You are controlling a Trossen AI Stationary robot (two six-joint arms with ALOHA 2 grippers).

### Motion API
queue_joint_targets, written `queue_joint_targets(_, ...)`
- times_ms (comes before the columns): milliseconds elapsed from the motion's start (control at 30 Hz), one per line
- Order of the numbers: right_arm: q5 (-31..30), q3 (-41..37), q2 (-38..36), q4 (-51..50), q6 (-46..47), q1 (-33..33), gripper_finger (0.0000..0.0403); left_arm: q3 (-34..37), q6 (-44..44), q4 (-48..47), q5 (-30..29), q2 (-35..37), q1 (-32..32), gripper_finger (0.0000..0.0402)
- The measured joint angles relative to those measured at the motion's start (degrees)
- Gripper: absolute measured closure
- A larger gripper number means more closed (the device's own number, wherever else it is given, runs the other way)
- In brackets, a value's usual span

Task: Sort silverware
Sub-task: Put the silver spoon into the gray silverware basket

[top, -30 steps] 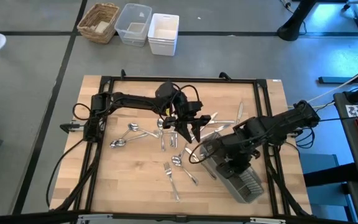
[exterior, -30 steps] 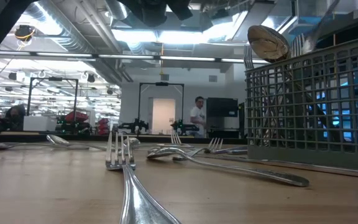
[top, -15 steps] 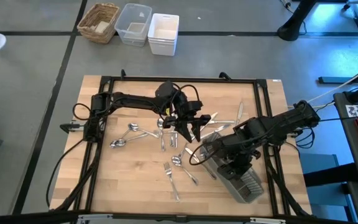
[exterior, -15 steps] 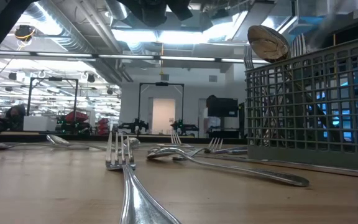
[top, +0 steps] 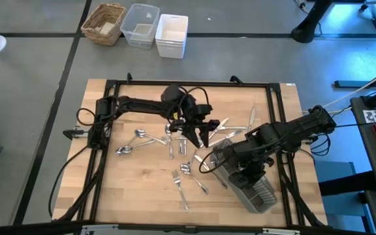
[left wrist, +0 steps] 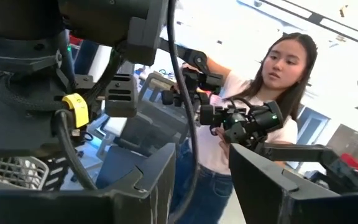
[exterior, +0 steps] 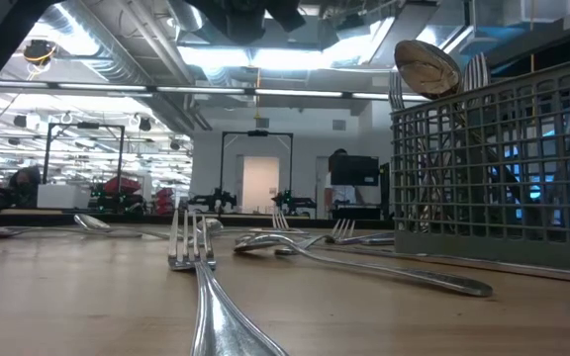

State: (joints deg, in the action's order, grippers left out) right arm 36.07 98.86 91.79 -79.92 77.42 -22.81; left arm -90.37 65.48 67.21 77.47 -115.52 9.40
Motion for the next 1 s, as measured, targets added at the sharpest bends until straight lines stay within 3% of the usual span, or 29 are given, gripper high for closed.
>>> queue_joint_targets(100, -0.9, 1.8, -0.2, -0.1, -2.2, 0.0, 0.0327, 0.0, 1.3, 1.9, 0.4, 0.0, 0.9, 0.026)
queue_joint_targets(233, -6.8, 8.2, -0.7, -3.1, -8.1, 0.0, 0.0331, 0.0, 3.0, 2.6, 0.4, 0.2, 2.6, 0.0269)
queue_joint_targets(400, -19.1, 16.0, -2.2, -9.7, -14.2, 0.0, 0.0331, 0.0, 3.7, 2.3, 0.4, 0.7, 5.9, 0.0282)
queue_joint_targets(733, -39.7, 16.6, -14.2, -10.1, -27.6, 0.1, 0.0331, 0.0, 7.6, 2.2, -2.7, 0.7, 15.7, 0.0322)
queue_joint_targets(1000, -60.4, 16.6, -23.4, -10.1, -34.5, 0.1, 0.0331, 0.0, 11.1, -0.6, -4.4, 1.1, 21.1, 0.039)
